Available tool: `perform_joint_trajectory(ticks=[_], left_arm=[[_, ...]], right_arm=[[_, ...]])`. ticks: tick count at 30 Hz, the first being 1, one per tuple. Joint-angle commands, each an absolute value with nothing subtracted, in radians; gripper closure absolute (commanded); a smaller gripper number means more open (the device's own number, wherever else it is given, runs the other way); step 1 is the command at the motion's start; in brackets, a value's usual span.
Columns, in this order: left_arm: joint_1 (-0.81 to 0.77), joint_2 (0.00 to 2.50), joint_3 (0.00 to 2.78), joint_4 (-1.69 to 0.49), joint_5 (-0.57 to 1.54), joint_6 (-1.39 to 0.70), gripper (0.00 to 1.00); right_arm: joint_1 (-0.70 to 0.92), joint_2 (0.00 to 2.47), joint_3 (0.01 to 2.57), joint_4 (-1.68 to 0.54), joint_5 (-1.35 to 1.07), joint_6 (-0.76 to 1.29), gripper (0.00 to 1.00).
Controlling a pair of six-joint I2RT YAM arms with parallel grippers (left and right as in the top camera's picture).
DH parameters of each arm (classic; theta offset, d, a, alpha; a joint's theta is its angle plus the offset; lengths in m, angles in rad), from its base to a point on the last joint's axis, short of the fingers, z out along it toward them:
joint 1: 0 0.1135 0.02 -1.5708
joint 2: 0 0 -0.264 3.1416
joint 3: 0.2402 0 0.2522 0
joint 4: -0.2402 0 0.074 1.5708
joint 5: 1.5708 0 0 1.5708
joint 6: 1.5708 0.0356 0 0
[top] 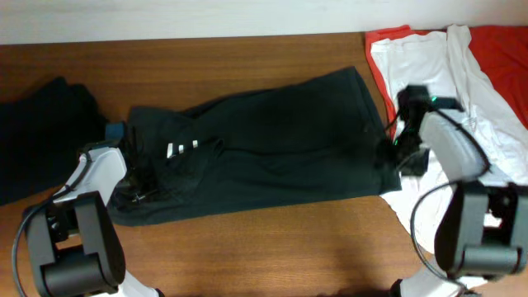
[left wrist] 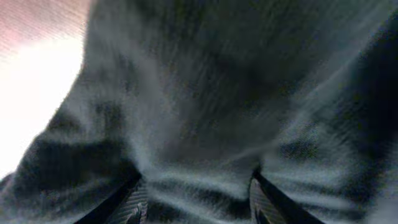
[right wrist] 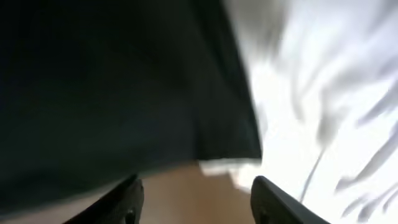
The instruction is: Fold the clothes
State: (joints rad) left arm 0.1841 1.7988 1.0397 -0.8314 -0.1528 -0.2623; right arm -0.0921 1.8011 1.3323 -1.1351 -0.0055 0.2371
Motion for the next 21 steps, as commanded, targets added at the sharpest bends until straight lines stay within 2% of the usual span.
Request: perform_joint_trajectory(ticks=[1, 2, 4, 12, 15, 17, 19, 20, 21], left_arm=[[0.192, 1.705, 1.034, -0.761, -0.108, -0.264, 0.44], [0.192, 1.701, 1.033, -0.756, -0.096, -0.264, 0.42], [0.192, 1.701, 1.033, -0.756, -0.093, -0.264, 0.42], [0.190, 1.701, 1.033, -0.757, -0.089, -0.264, 0.42], [0.190, 1.701, 1.033, -0.760, -0.089, -0.264, 0.42], [0.190, 1.701, 1.033, -0.763, -0.089, -0.264, 0.42], [0.190, 1.701, 1.033, -0.763, -0.089, -0.264, 0.42], [0.190, 1.701, 1.033, -0.764, -0.089, -0.264, 0.42], [0.190, 1.701, 1.033, -0.764, -0.089, -0.264, 0.42]], right_arm=[[-0.101, 1.760, 1.459, -1.013, 0.003, 0.152, 0.81], [-0.101, 1.775, 1.459, -0.990, 0.004, 0.125, 0.92], [-0.120, 1.840, 1.458, -0.974, 0.002, 0.119, 0.96], [-0.226, 2.138, 1.458, -0.862, -0.001, 0.059, 0.96], [-0.360, 2.159, 1.459, -0.901, 0.178, 0.232, 0.96], [-0.489, 2.153, 1.467, -0.936, 0.187, 0.271, 0.96], [-0.546, 2.144, 1.530, -1.001, 0.021, 0.255, 0.96], [-0.527, 2.131, 1.607, -1.065, -0.153, 0.120, 0.96], [-0.497, 2.124, 1.650, -1.111, -0.194, 0.079, 0.96]])
